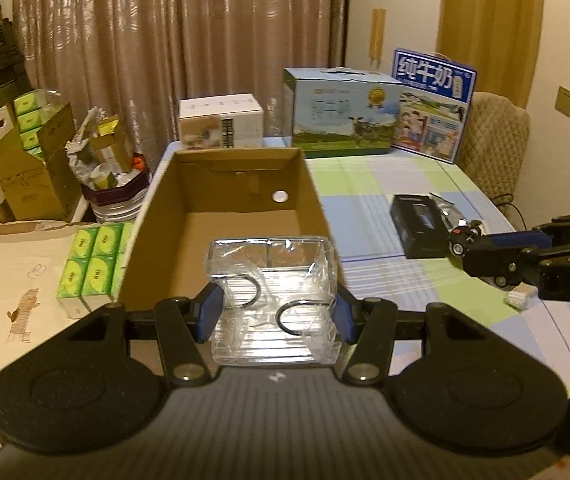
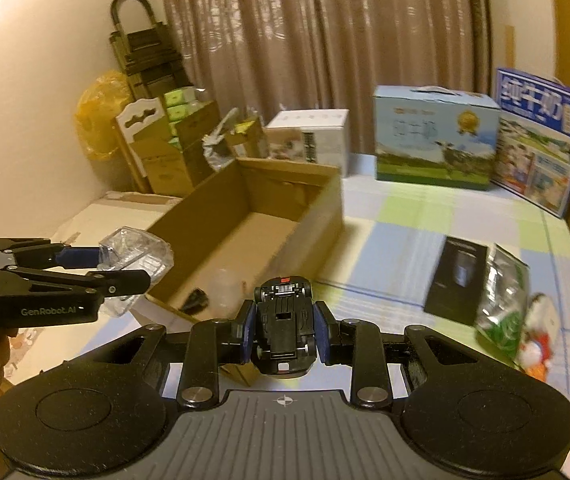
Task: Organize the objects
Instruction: 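Carry both items to the cardboard box and release the clear box from the left gripper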
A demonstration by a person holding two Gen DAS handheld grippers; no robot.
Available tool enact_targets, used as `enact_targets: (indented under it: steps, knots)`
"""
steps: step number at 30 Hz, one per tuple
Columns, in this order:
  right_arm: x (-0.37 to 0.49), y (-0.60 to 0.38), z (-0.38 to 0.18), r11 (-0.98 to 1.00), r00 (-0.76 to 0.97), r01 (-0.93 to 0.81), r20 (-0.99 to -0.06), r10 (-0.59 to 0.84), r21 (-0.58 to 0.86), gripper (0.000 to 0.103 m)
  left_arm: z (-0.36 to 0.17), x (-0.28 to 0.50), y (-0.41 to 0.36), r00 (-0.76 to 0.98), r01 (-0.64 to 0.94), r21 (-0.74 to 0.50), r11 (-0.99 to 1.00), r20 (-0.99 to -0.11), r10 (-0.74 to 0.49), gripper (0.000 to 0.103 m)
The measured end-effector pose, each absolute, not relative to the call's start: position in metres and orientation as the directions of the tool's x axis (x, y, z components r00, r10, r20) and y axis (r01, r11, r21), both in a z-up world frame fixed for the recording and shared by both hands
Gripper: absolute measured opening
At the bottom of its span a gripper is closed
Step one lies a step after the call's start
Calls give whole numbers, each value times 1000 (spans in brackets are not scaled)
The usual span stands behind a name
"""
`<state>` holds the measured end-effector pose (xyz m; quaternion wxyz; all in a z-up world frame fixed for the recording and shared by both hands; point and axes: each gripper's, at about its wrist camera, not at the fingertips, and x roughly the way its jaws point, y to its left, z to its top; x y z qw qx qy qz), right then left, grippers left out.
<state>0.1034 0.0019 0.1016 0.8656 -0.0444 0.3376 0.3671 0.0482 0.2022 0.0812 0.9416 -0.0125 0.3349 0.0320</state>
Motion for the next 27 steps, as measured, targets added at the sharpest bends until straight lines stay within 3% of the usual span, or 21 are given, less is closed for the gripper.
enact_targets:
  steps: [27]
  knots:
    - [145, 101, 82, 668, 428, -723, -642, 636, 179, 27, 59, 95, 280, 744, -112, 7, 994, -662, 88, 52]
